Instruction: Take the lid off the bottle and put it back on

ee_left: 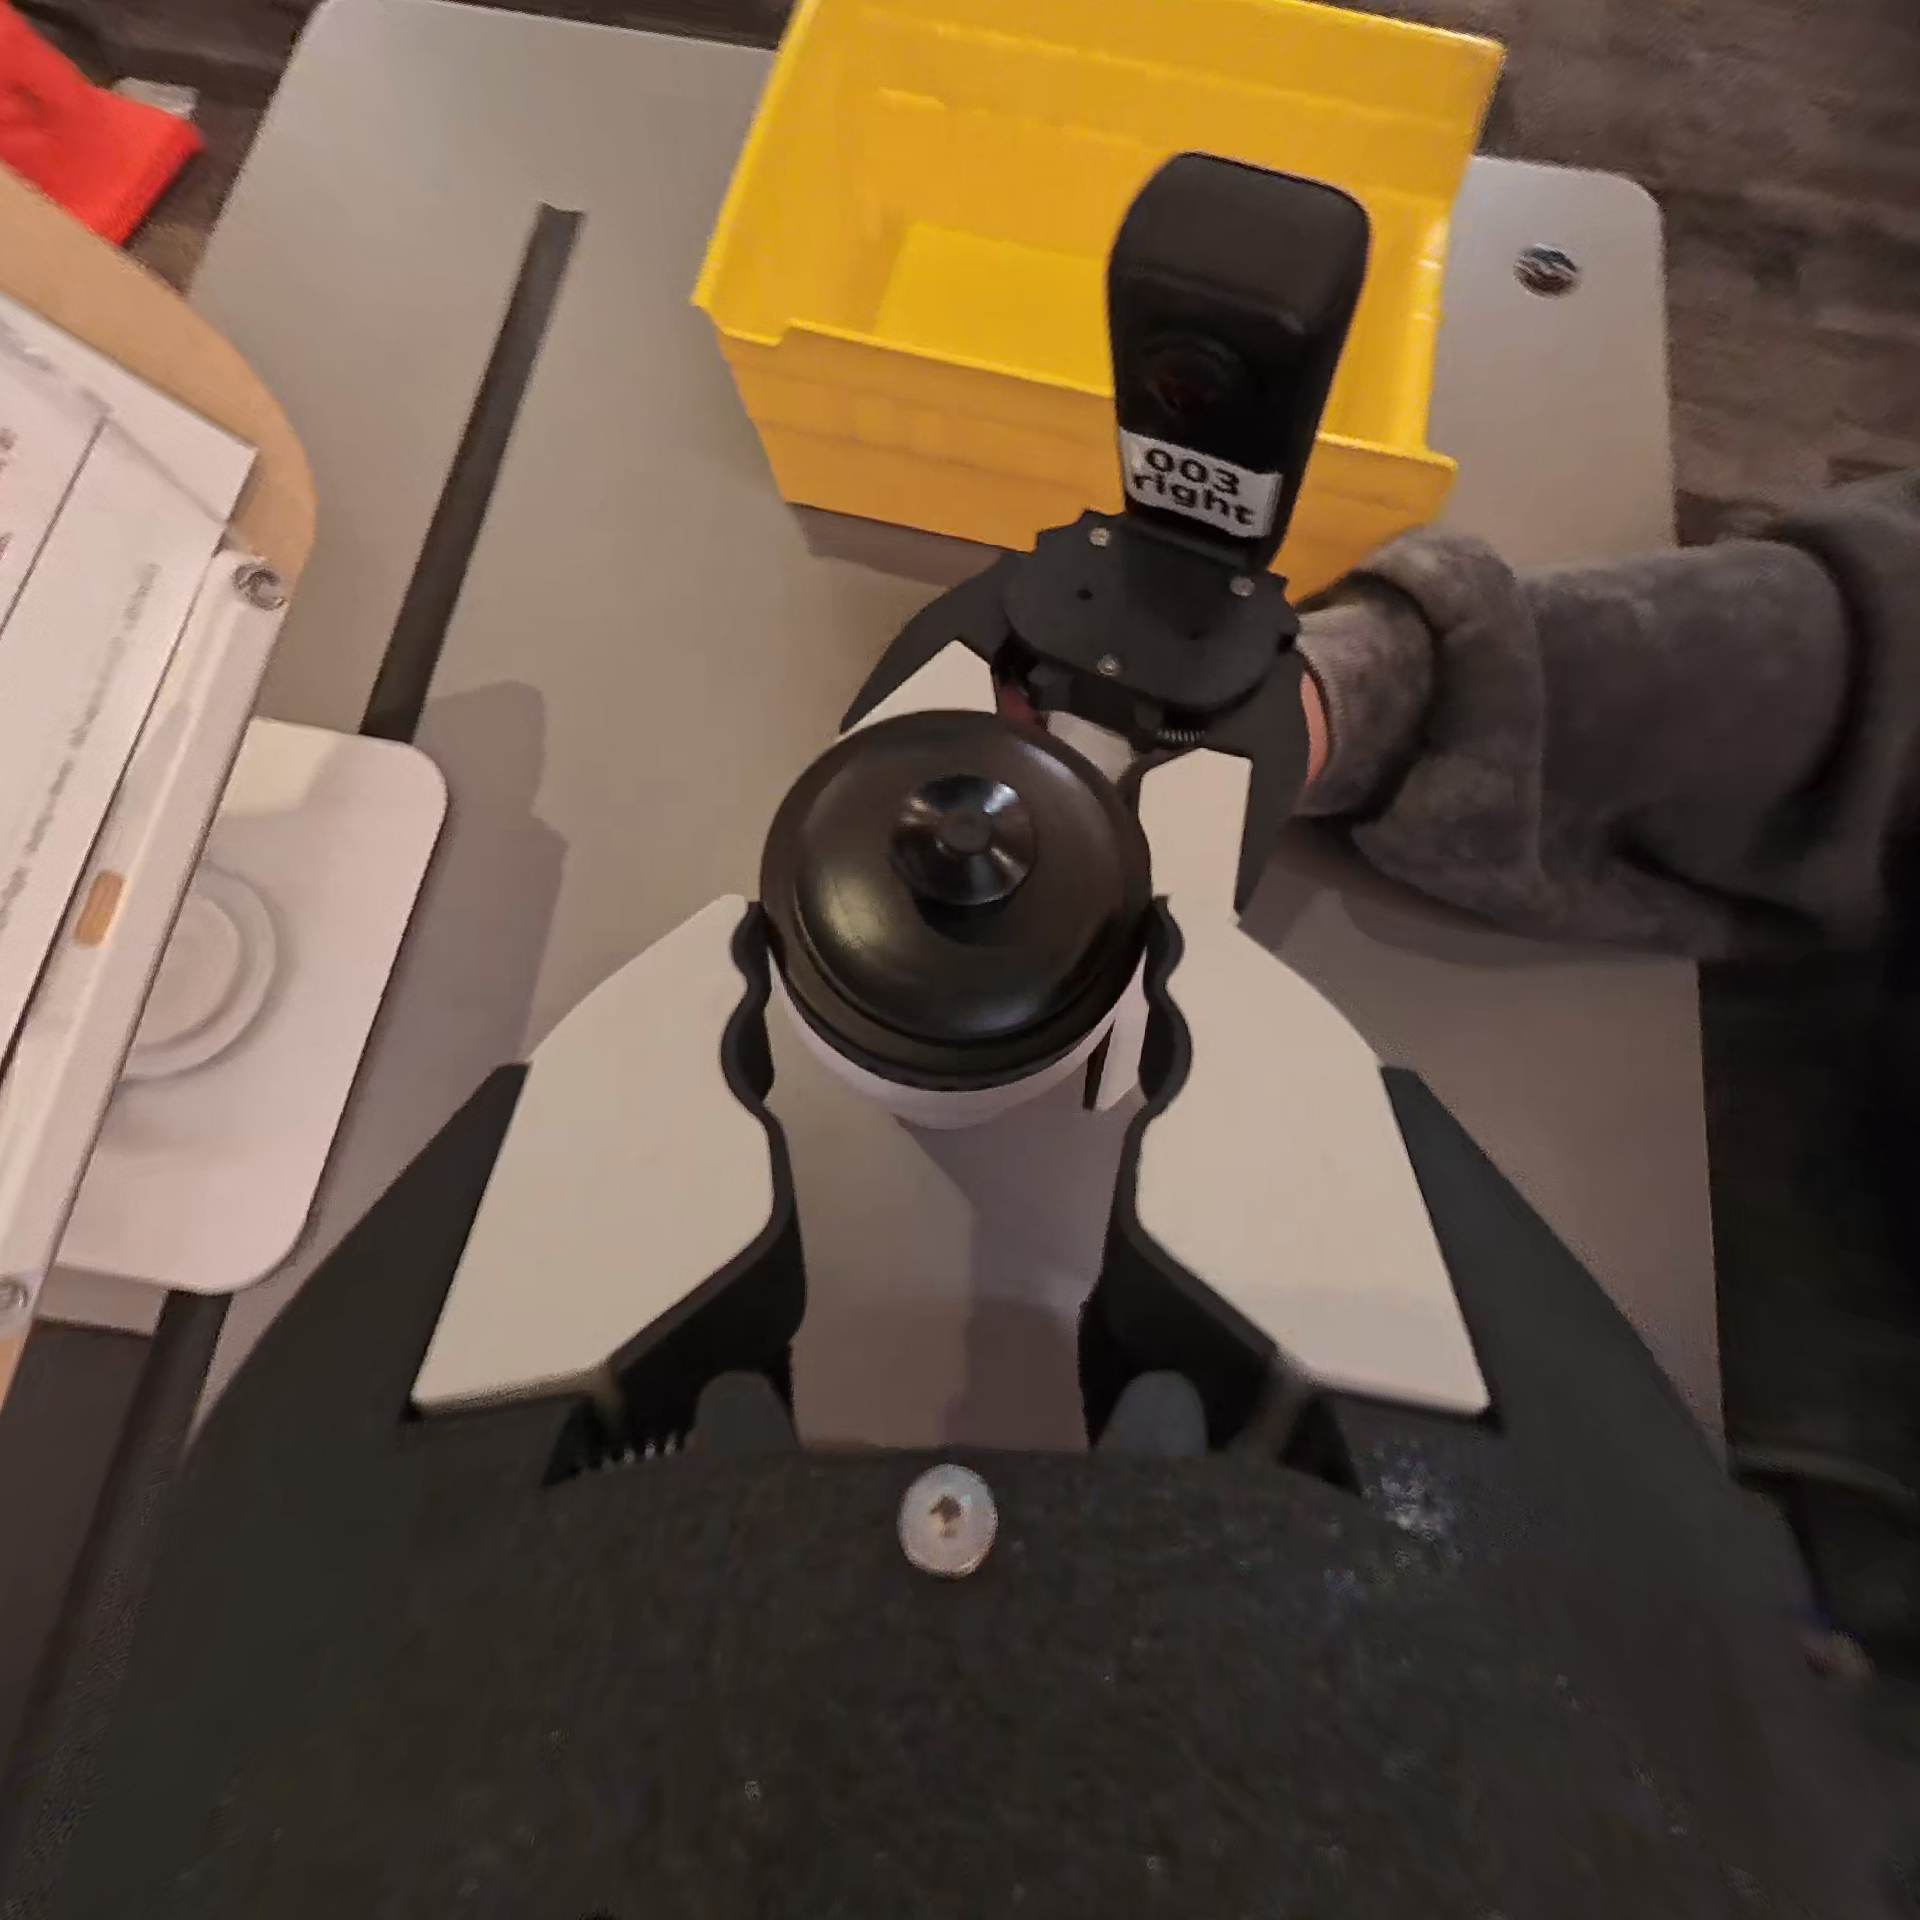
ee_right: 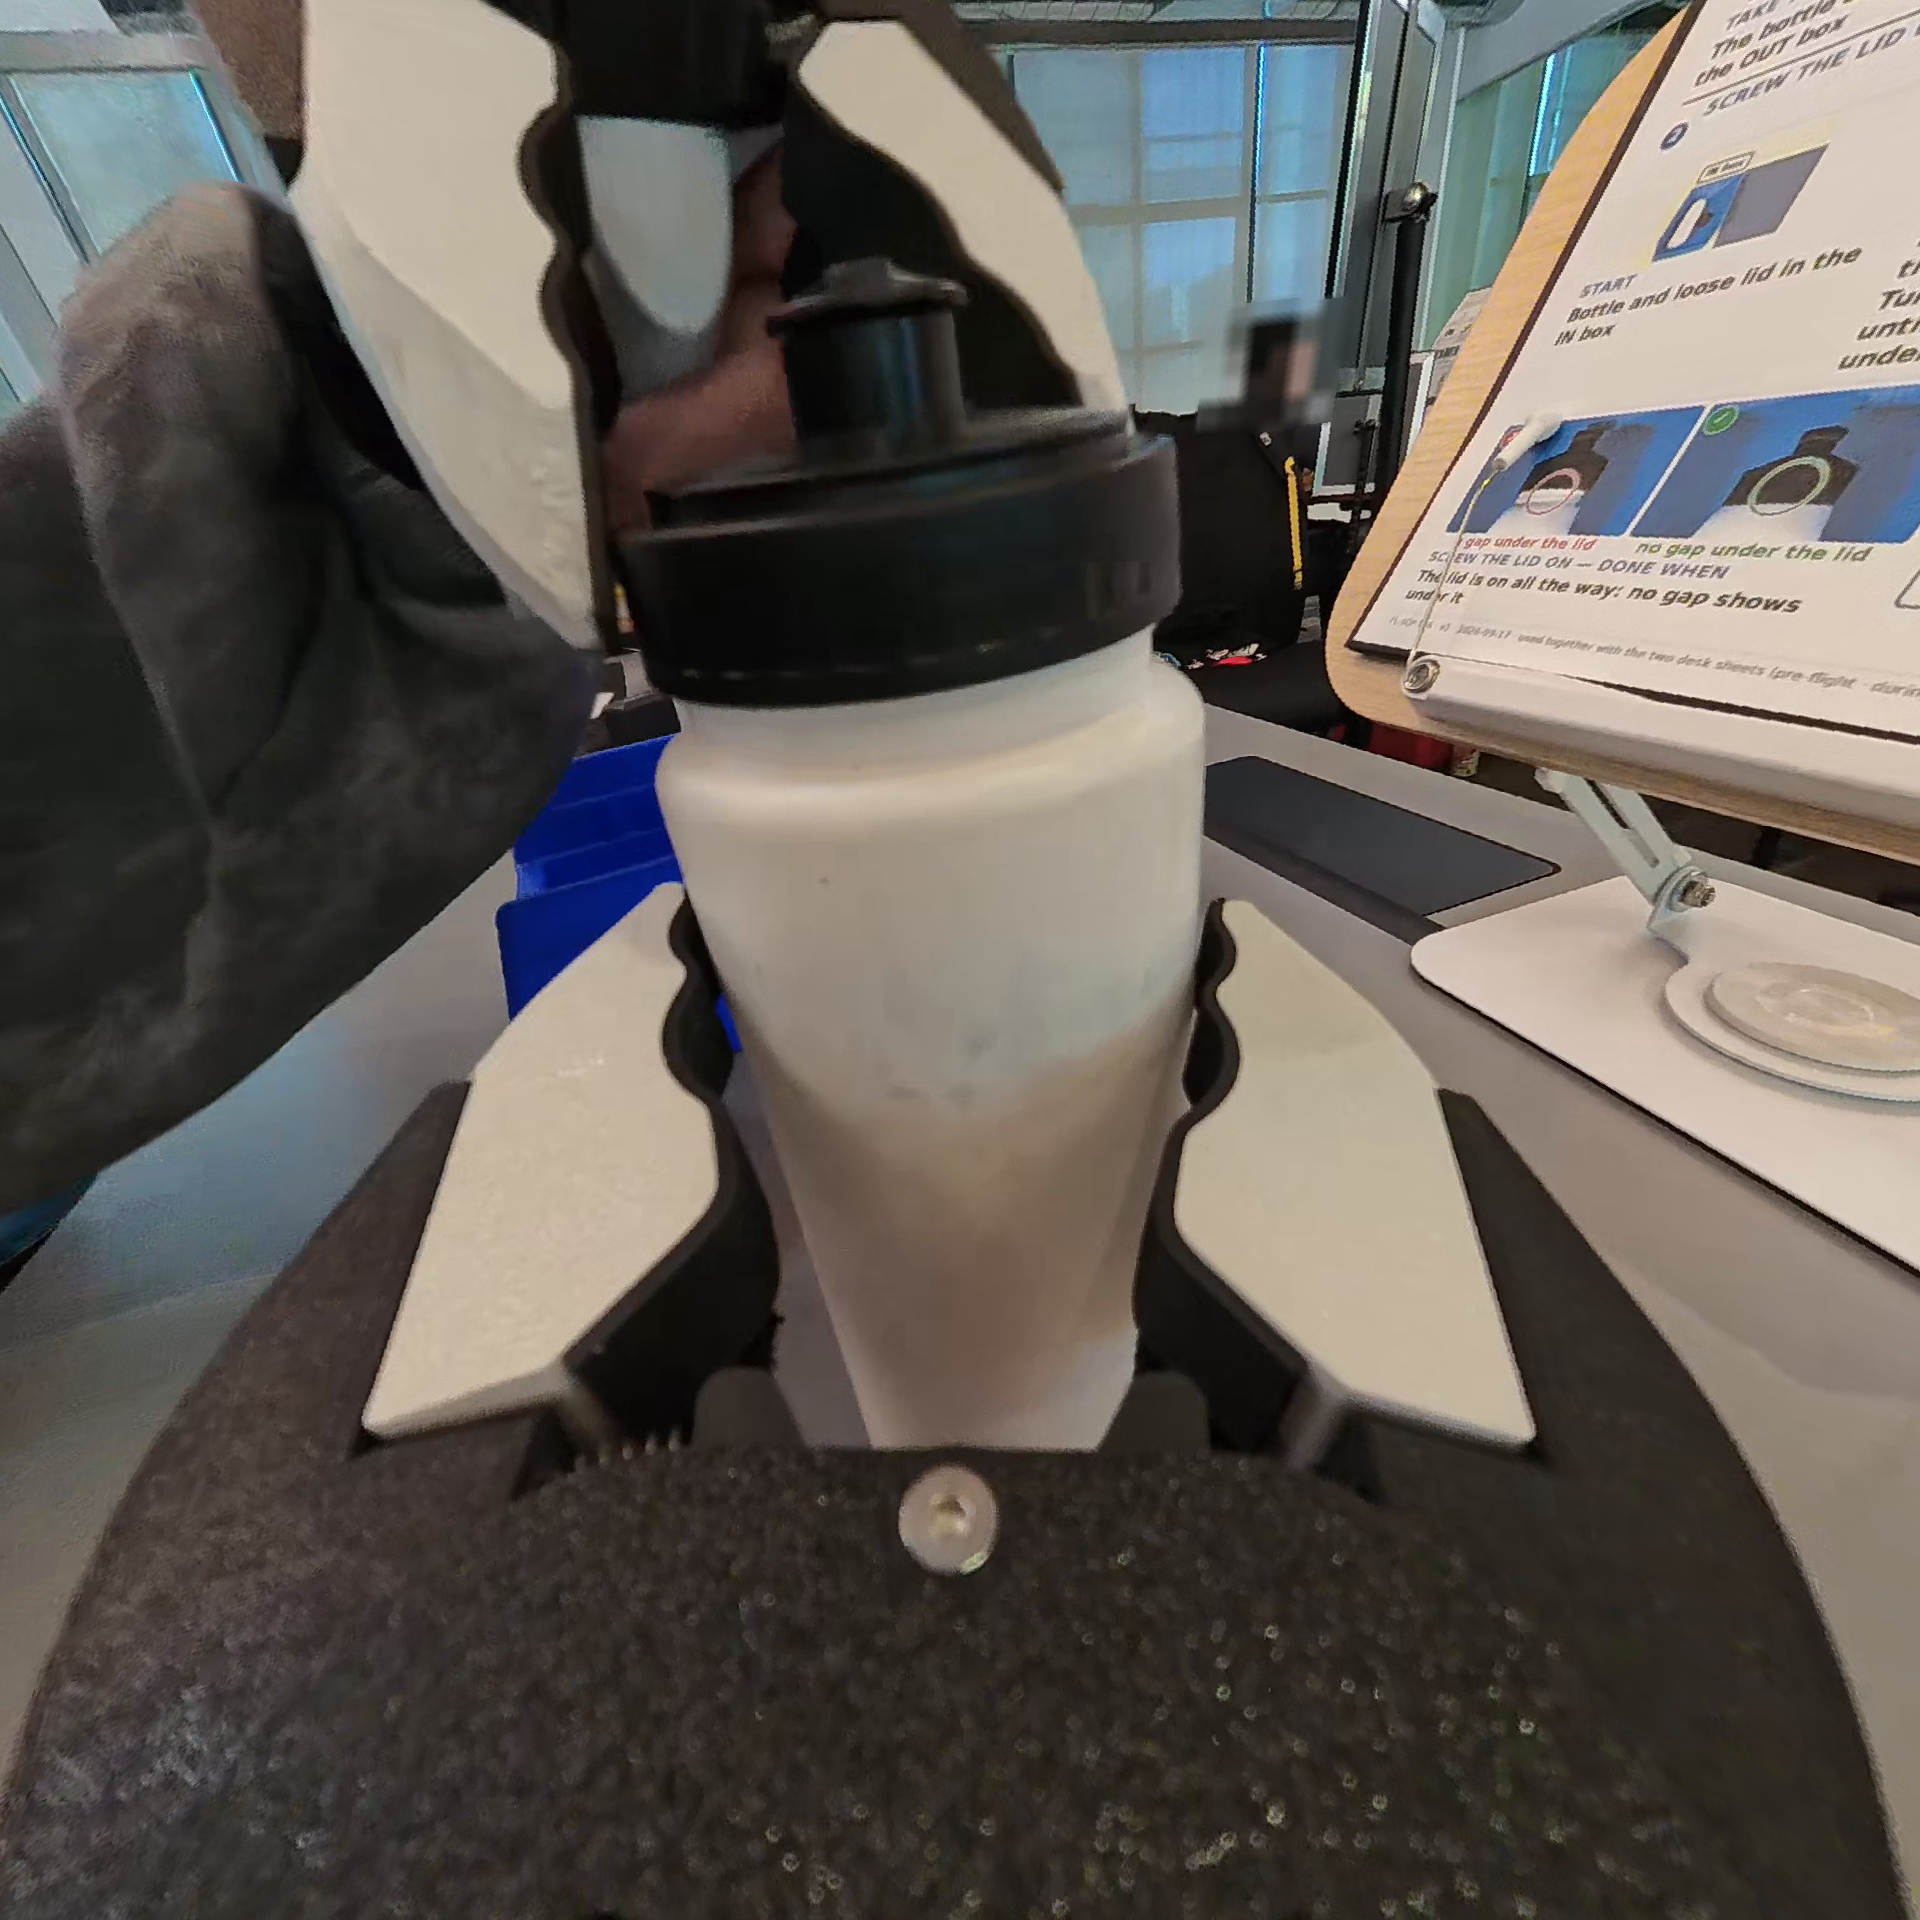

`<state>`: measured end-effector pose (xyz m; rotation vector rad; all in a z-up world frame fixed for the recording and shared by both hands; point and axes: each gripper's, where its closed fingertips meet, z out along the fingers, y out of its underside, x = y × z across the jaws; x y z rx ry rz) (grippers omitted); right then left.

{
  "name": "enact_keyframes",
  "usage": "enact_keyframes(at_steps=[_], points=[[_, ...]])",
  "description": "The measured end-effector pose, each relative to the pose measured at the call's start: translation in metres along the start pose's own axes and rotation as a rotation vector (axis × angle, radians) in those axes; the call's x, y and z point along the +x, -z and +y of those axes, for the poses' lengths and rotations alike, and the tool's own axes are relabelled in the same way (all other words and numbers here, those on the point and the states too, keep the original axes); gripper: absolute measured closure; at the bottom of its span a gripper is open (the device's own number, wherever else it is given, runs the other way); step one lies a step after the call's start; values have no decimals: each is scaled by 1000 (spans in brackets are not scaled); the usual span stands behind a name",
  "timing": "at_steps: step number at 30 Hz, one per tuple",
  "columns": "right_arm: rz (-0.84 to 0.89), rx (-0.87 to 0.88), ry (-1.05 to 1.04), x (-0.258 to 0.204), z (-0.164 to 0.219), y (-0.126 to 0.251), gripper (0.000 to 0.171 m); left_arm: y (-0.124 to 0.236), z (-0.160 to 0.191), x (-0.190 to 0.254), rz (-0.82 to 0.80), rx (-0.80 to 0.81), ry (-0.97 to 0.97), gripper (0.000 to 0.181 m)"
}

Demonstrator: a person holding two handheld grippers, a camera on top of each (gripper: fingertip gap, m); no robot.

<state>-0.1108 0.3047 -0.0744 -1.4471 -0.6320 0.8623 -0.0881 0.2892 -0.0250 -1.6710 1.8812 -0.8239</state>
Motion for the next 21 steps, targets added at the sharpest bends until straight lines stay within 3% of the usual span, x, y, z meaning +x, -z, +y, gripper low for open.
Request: enact_keyframes(at_steps=[5,9,12,16,21], points=[[-8,-1,-2,0,0,0,84,0,-1,1,84,1,-66,113],[-10,-1,-1,0,0,0,84,-2,-6,2,26,139,18,102],[-9,-3,0,0,0,0,84,-4,-11,-3,-172,318,121,81],[-5,-3,-2,0,0,-1,84,1,-5,-9,-516,507,269,85],[-1,0,-4,0,0,-2,84,0,-4,-10,-752,566,325,91]])
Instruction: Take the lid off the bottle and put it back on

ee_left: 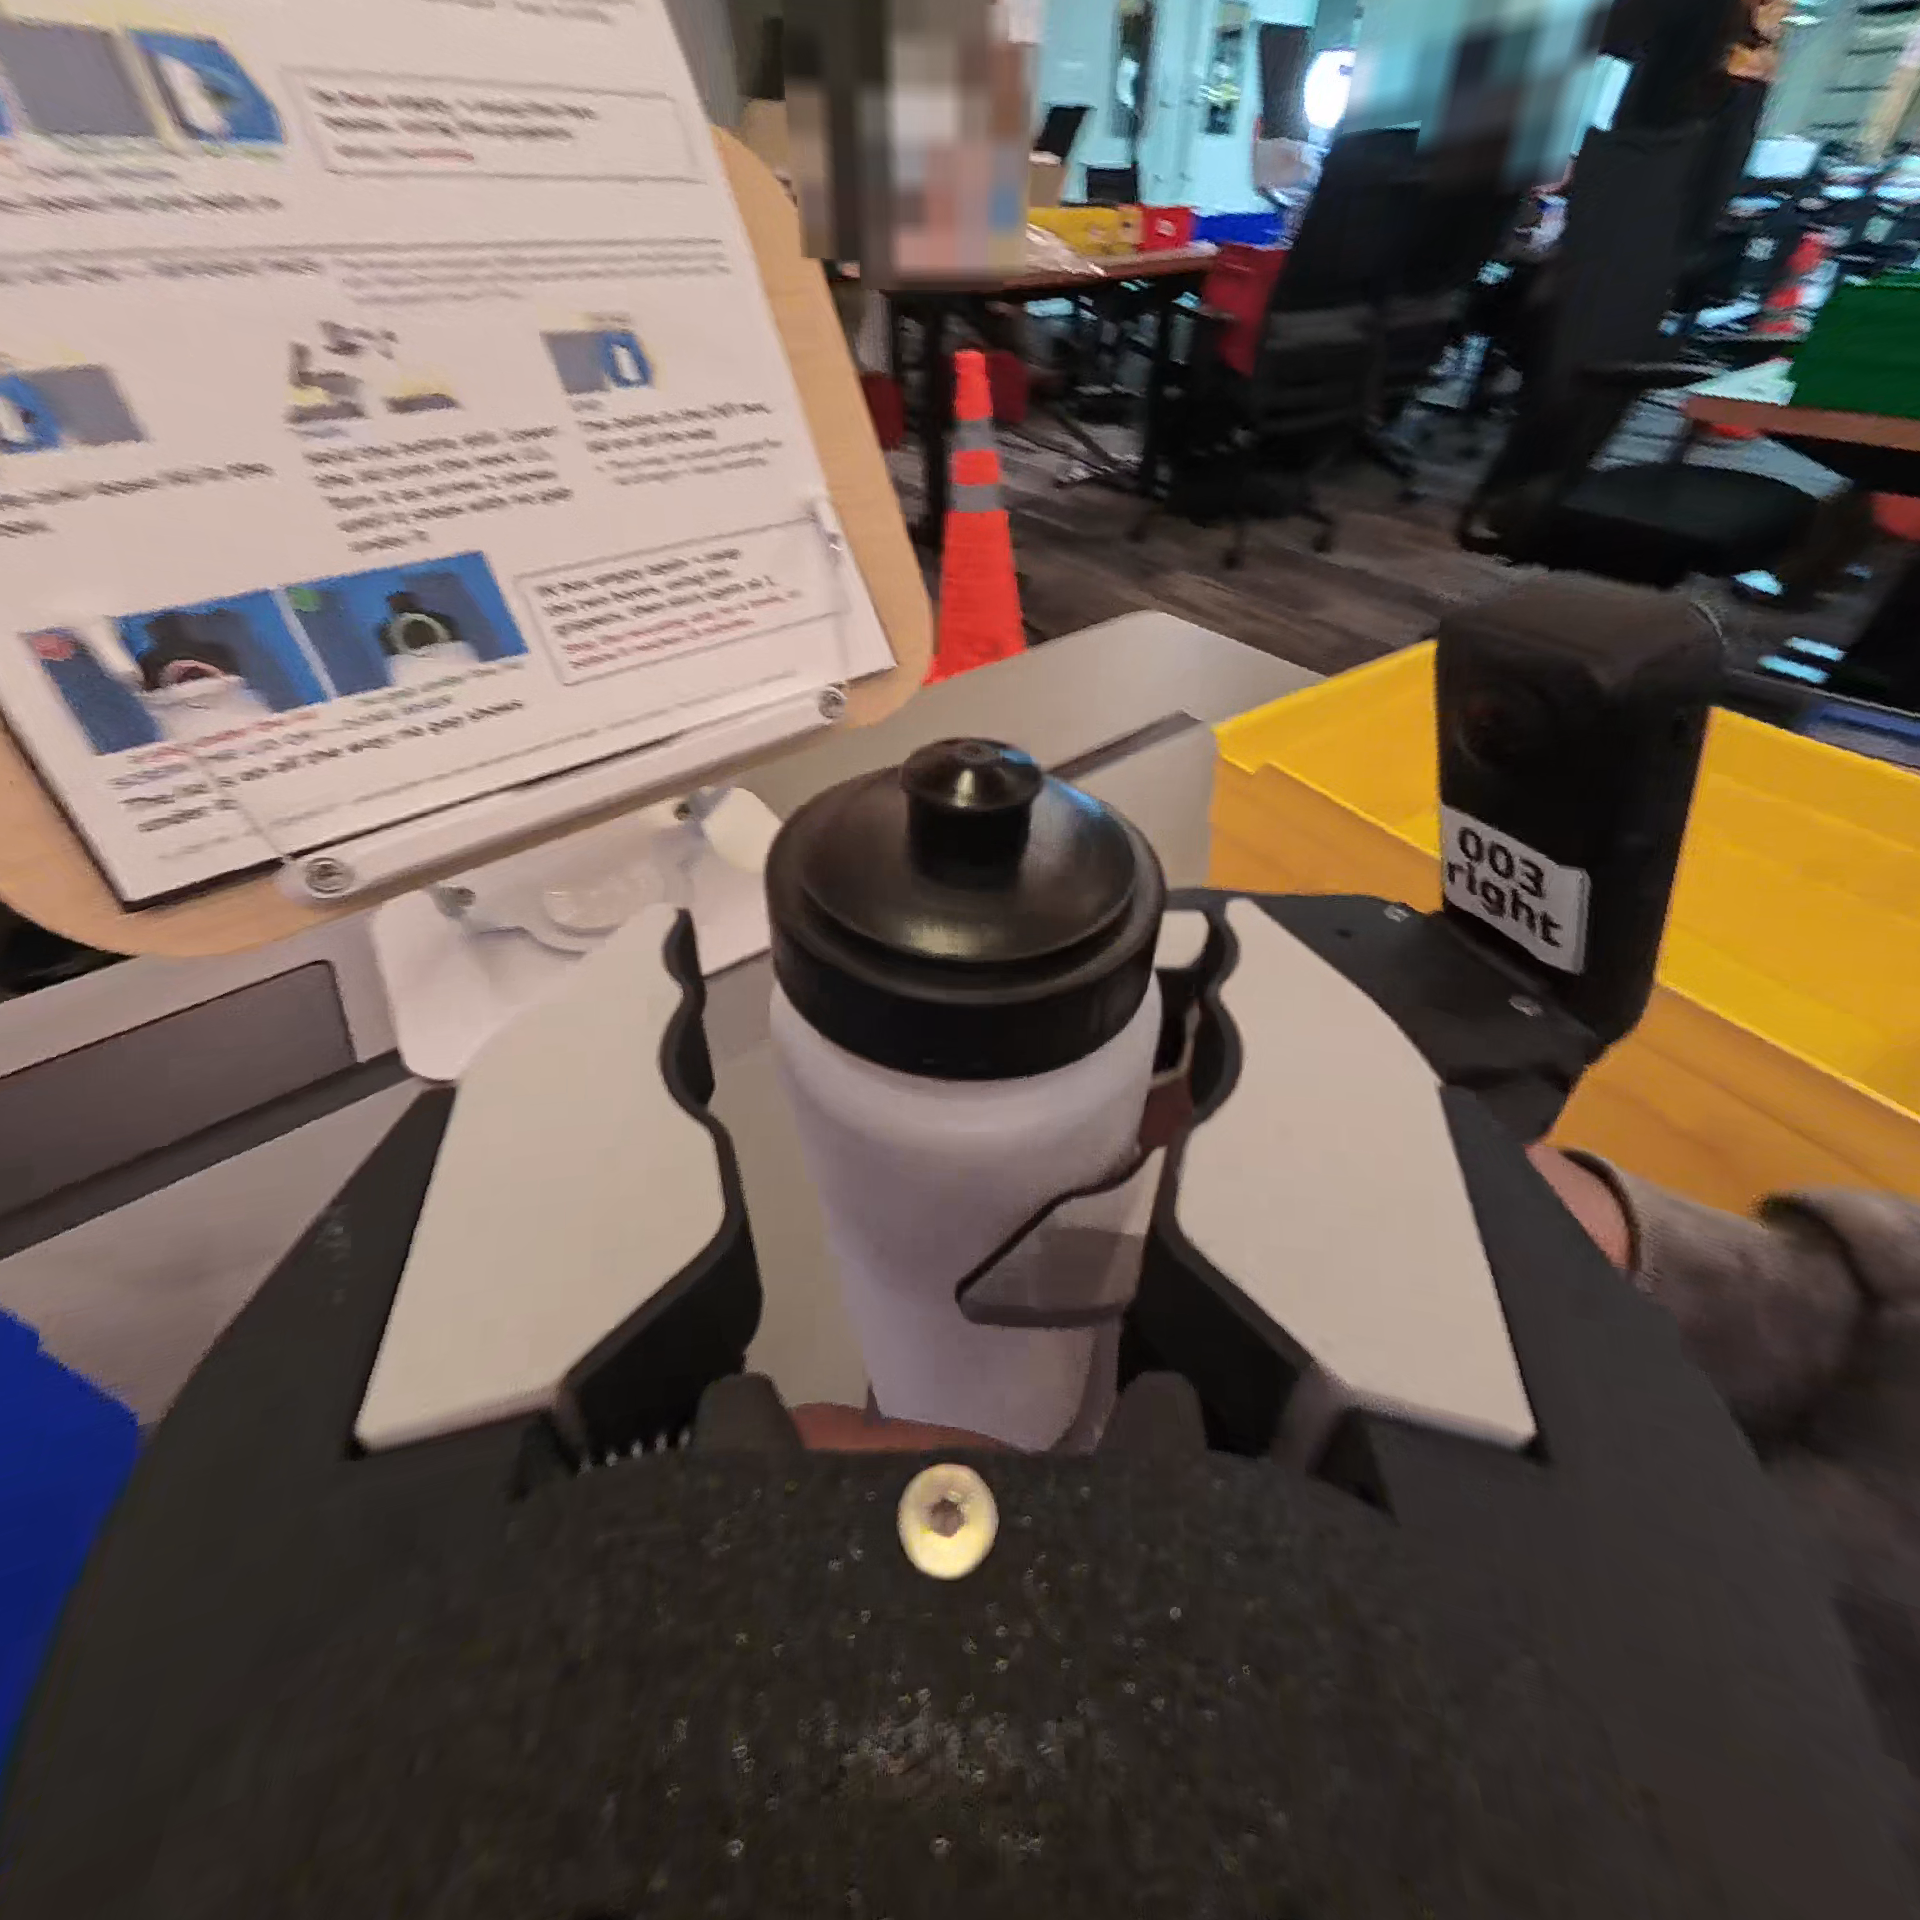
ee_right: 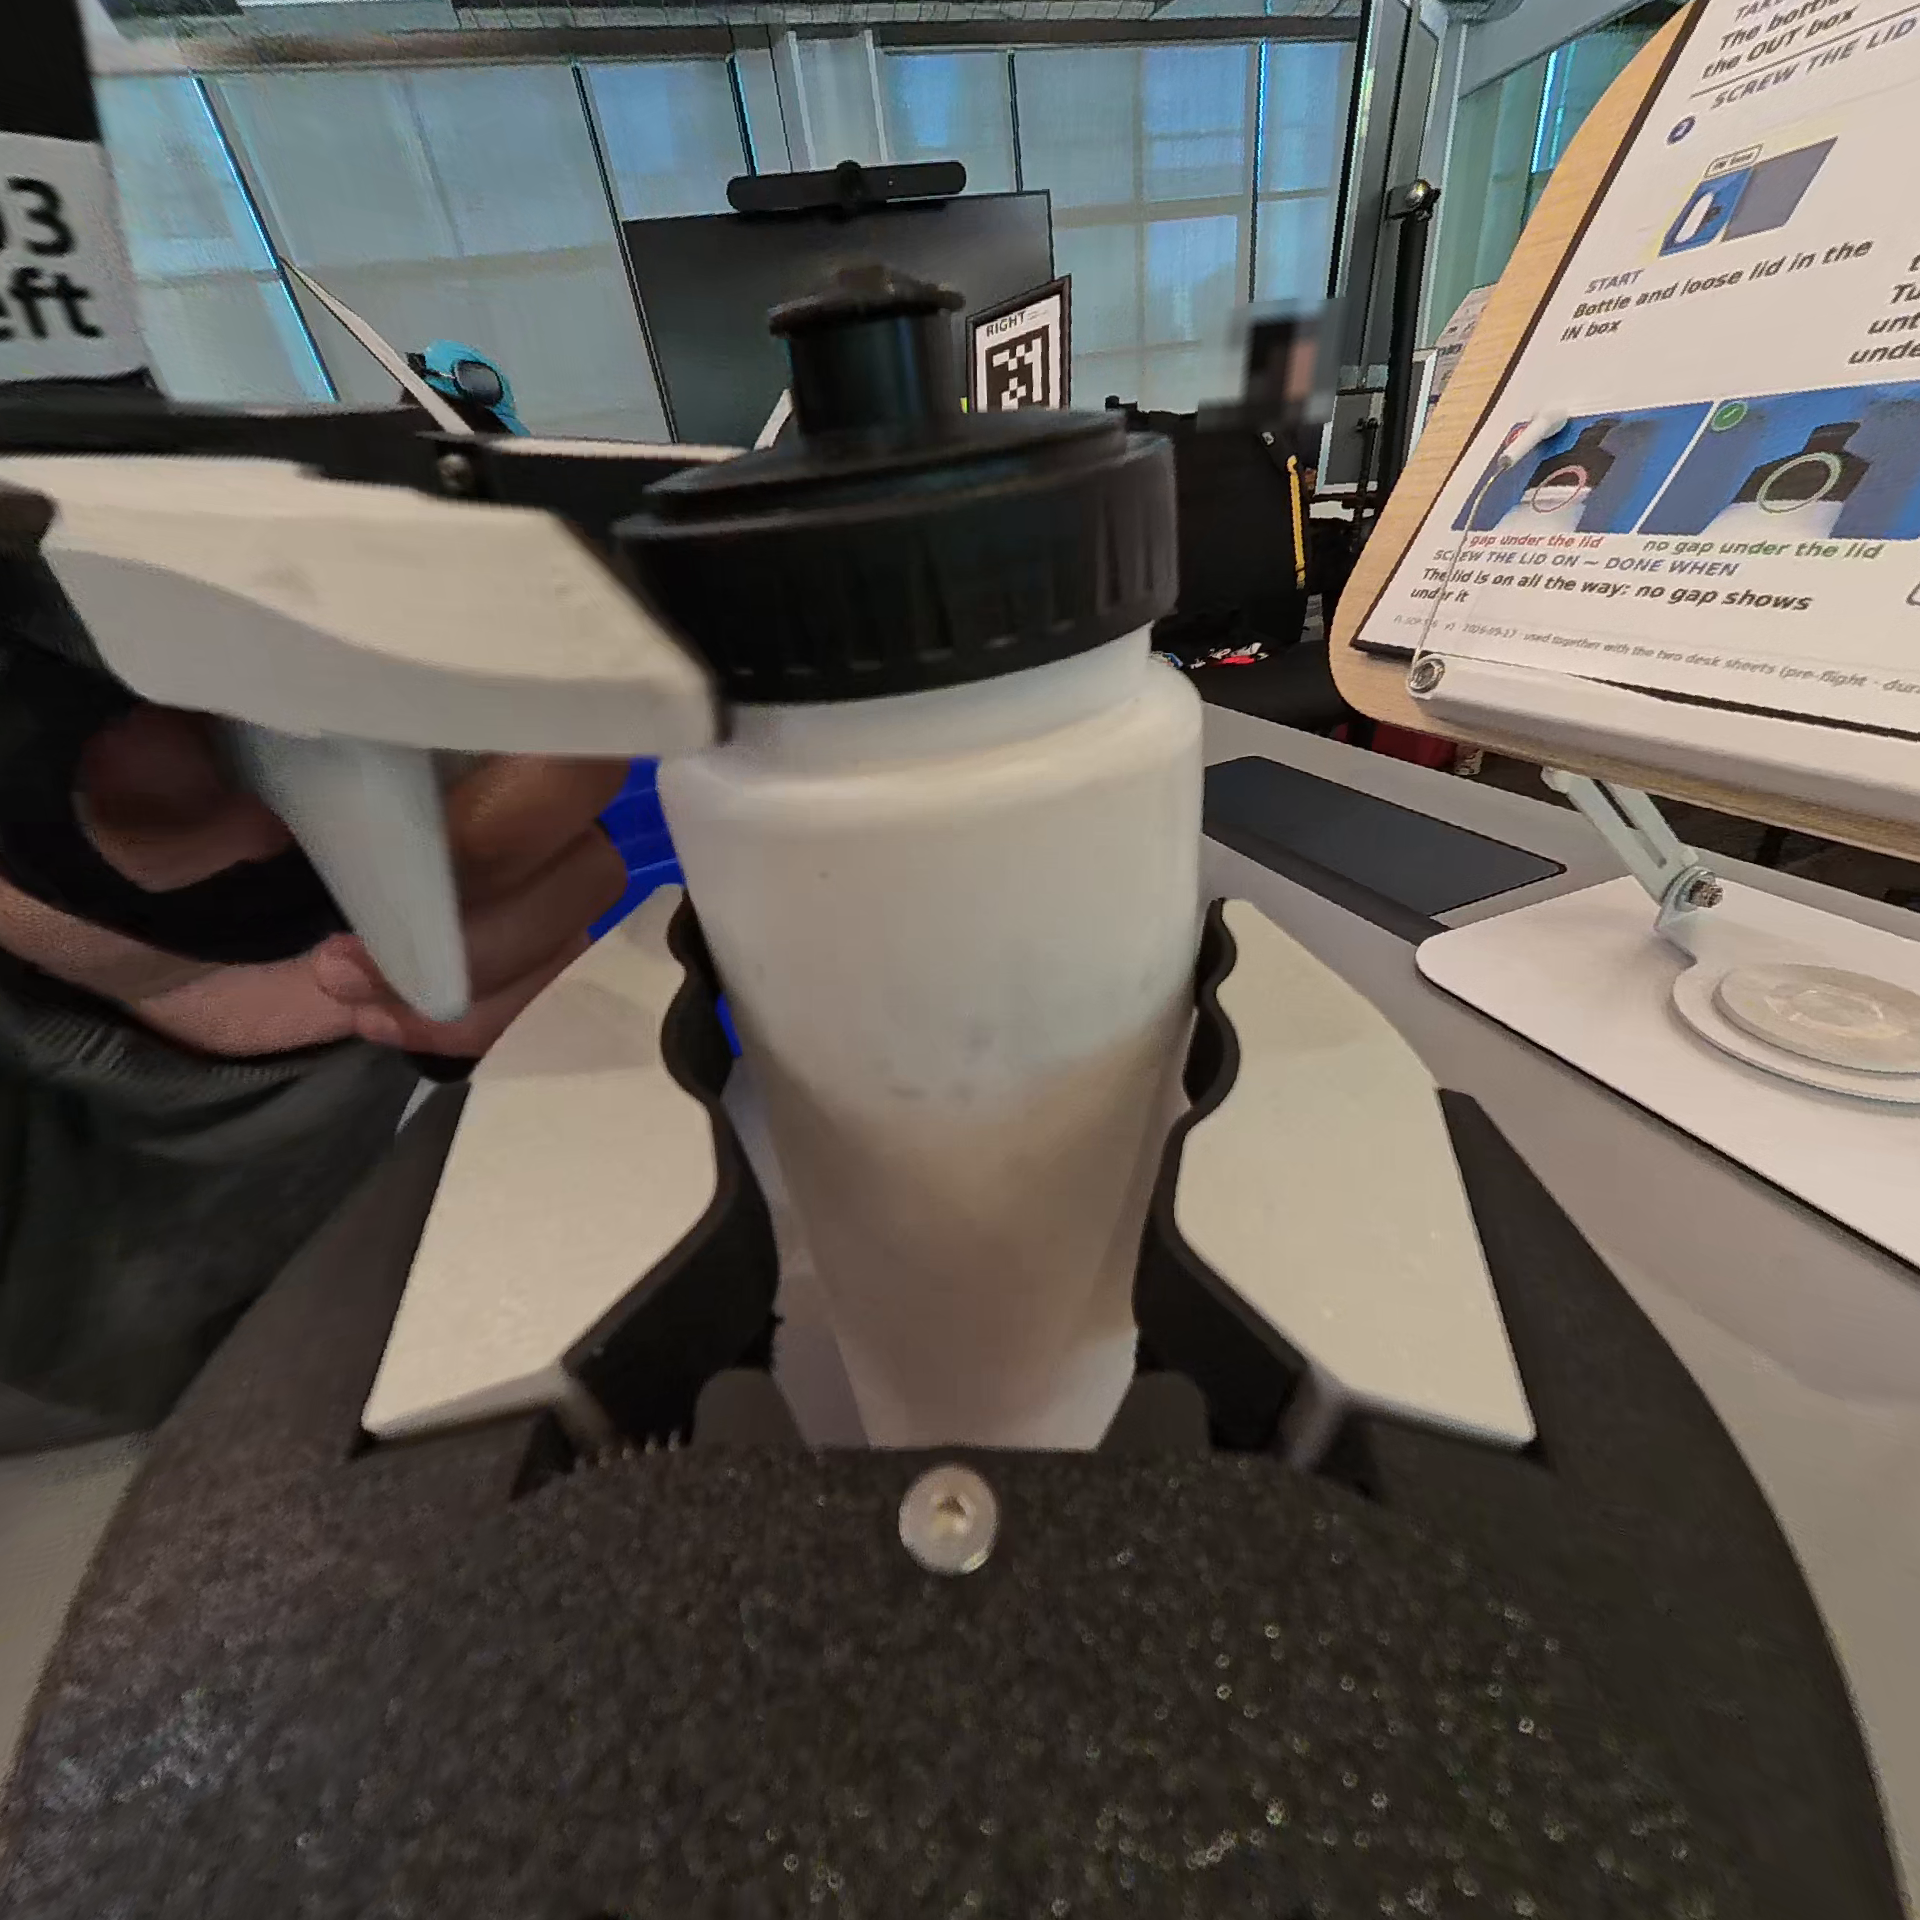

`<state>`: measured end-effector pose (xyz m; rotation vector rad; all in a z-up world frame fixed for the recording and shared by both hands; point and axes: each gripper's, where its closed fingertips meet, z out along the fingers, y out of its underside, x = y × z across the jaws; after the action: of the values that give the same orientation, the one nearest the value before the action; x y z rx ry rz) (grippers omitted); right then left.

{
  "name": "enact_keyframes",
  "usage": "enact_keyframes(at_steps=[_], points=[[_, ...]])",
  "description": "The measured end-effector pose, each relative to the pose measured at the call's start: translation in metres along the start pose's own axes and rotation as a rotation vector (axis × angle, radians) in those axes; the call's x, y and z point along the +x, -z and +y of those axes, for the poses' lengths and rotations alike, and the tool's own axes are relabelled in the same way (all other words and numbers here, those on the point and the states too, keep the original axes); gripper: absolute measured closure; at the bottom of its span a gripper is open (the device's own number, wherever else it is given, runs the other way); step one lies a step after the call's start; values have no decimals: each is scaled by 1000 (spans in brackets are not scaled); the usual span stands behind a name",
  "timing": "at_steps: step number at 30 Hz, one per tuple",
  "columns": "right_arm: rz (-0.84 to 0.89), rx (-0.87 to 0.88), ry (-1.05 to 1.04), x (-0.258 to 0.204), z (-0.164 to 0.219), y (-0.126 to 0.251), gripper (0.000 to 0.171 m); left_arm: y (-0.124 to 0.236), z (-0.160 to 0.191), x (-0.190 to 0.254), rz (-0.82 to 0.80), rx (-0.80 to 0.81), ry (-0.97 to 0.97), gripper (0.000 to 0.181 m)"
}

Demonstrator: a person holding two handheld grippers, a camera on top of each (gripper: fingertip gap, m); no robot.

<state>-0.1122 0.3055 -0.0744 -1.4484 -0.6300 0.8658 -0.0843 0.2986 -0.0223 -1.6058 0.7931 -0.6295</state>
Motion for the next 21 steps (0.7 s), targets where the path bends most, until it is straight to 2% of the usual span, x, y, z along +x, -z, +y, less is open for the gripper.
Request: enact_keyframes(at_steps=[2,4,7,12,21], points=[[0,1,0,0,0,0,84,-1,-4,2,-22,16,4,111],[0,0,2,-1,0,1,84,-1,-3,4,-20,-5,-10,111],[-4,-5,4,-1,0,1,84,1,-1,3,68,-53,-42,111],[-11,2,2,-2,0,-1,84,4,2,4,353,-151,-113,111],[-11,-2,5,-2,0,0,84,11,5,3,964,-277,-308,114]])
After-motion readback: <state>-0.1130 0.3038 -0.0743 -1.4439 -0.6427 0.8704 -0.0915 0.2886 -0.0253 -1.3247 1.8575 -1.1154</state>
